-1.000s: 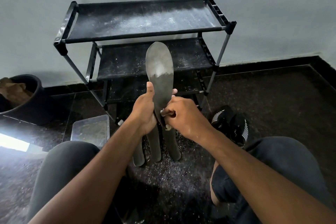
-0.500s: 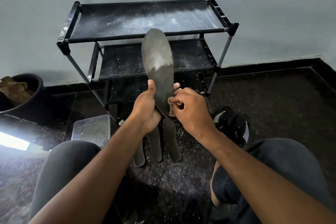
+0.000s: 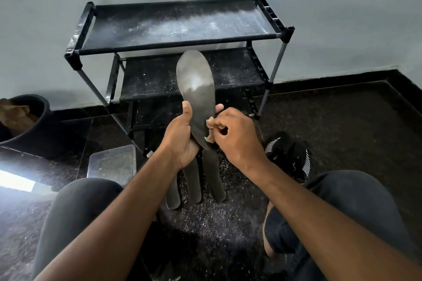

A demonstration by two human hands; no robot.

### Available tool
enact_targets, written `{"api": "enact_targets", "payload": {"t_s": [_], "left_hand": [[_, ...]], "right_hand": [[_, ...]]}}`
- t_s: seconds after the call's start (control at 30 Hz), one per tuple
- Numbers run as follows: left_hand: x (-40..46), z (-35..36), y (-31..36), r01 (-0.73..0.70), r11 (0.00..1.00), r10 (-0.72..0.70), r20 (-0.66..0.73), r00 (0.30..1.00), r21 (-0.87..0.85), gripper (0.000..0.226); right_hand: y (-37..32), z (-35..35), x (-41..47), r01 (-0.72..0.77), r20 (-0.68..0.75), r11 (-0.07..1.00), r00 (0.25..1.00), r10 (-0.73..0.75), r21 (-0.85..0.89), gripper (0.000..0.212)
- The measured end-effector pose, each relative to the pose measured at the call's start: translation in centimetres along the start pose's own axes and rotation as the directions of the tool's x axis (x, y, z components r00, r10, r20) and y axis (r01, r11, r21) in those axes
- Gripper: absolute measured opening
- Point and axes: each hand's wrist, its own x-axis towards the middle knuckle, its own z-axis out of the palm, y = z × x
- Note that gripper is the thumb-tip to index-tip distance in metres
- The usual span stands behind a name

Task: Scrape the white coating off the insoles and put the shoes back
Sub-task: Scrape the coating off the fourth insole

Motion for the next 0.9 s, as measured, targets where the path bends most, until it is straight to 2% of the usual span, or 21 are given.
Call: {"api": "enact_targets", "payload": {"t_s": [0.13, 0.2, 0.23, 0.3, 0.37, 0.4, 0.5, 0.6, 0.67, 0.73, 0.8, 0.9], "left_hand": [[0.5, -0.8, -0.1, -0.003, 0.998, 0.004, 0.006, 1.0, -0.067, 0.074], [0.6, -0.8, -0.2, 0.008, 0.998, -0.009, -0.016, 1.0, -0.065, 0.074], [0.7, -0.9, -0.3, 0.026, 0.999, -0.027, -0.012, 1.0, -0.039, 0.075], [0.7, -0.8, -0.3, 0.049, 0.999, -0.05, 0.02, 0.999, 0.023, 0.075], [0.7, -0.6, -0.5, 0.025, 1.0, -0.025, 0.018, 1.0, 0.017, 0.068], [0.6, -0.5, -0.6, 0.012, 1.0, -0.012, 0.016, 1.0, 0.01, 0.065], [0.8, -0.6, -0.6, 0.002, 1.0, -0.002, -0.002, 1.0, 0.026, 0.066], [0.8, -1.0, -0.3, 0.036, 0.998, -0.037, -0.014, 0.999, -0.048, 0.075], [0.8, -1.4, 0.0, 0.038, 0.992, -0.038, 0.002, 0.999, -0.12, 0.079], [0.8, -1.4, 0.1, 0.05, 0.99, -0.045, 0.037, 0.998, -0.135, 0.082], [0.9, -1.5, 0.1, 0.065, 0.989, -0.056, 0.068, 0.996, -0.13, 0.083], [0.8, -1.2, -0.2, 0.074, 0.994, -0.068, 0.081, 0.994, -0.075, 0.076]], "right_hand": [[-0.5, 0.1, -0.8, -0.065, 0.201, 0.997, 0.978, 0.054, 0.047, 0.01], [-0.9, -0.1, -0.8, -0.117, 0.275, 0.985, 0.958, 0.079, 0.126, 0.012], [-1.1, -0.3, -0.7, -0.151, 0.265, 0.965, 0.96, 0.092, 0.213, 0.013], [-1.1, -0.5, -0.3, -0.144, 0.143, 0.94, 0.984, 0.103, 0.311, 0.014], [-1.0, -0.4, 0.1, -0.06, 0.01, 0.975, 0.998, 0.06, 0.213, 0.015], [-1.0, -0.2, 0.0, -0.03, -0.005, 0.988, 1.0, 0.031, 0.154, 0.014], [-1.4, 0.7, -1.0, 0.025, 0.096, 0.995, 0.995, -0.034, 0.1, 0.015], [-1.3, 0.5, -1.2, 0.081, 0.224, 0.989, 0.969, -0.106, 0.12, 0.016], [-1.0, 0.1, -0.9, 0.161, 0.318, 0.986, 0.933, -0.169, 0.05, 0.015], [-0.5, -0.3, -0.4, 0.204, 0.387, 0.977, 0.908, -0.164, -0.066, 0.014], [-0.3, -0.9, 0.0, 0.2, 0.326, 0.975, 0.932, -0.161, -0.092, 0.013], [-0.8, -1.6, 0.1, 0.096, 0.08, 0.992, 0.991, -0.103, 0.086, 0.011]]}}
